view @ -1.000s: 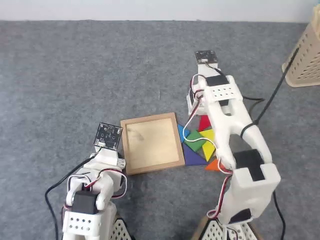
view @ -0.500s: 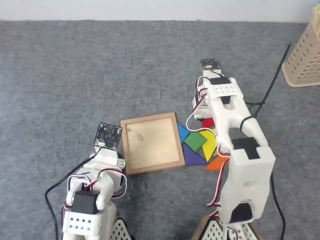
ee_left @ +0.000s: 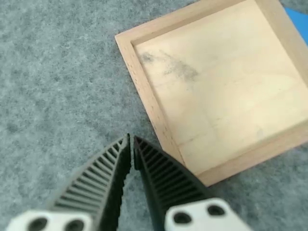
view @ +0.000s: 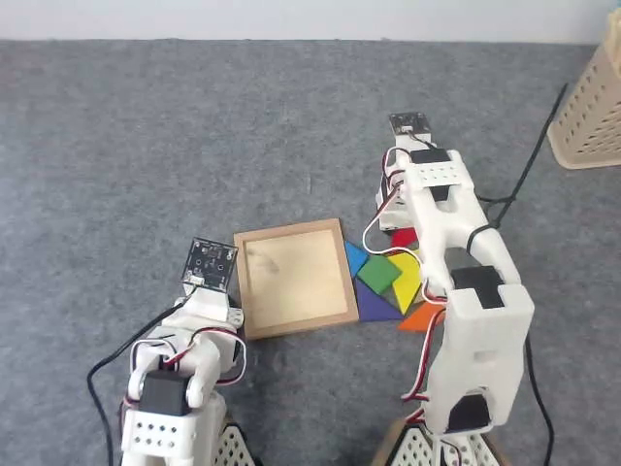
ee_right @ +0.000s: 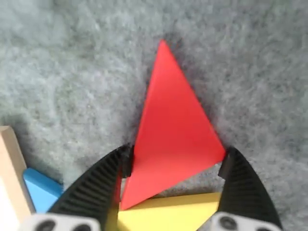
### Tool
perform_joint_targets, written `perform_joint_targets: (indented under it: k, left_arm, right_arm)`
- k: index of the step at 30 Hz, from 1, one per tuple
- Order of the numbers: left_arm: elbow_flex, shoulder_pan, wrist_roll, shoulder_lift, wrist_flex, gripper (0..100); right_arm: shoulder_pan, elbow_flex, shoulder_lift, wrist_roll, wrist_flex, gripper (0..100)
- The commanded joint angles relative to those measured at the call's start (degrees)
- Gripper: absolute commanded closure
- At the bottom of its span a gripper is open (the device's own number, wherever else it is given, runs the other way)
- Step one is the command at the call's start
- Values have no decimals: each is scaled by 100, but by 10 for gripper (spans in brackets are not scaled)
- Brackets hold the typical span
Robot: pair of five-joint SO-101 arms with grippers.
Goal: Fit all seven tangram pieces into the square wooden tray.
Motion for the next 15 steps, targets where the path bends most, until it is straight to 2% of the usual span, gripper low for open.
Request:
perform_joint_targets:
  k: [1,15]
  left_arm:
    - [-110,0,35,-114,35,988]
    - [-110,0,35,-114,35,988]
  right_arm:
    - [-110,-211,-479,97,75,811]
    - [-312,448,-1481,185,-224,807]
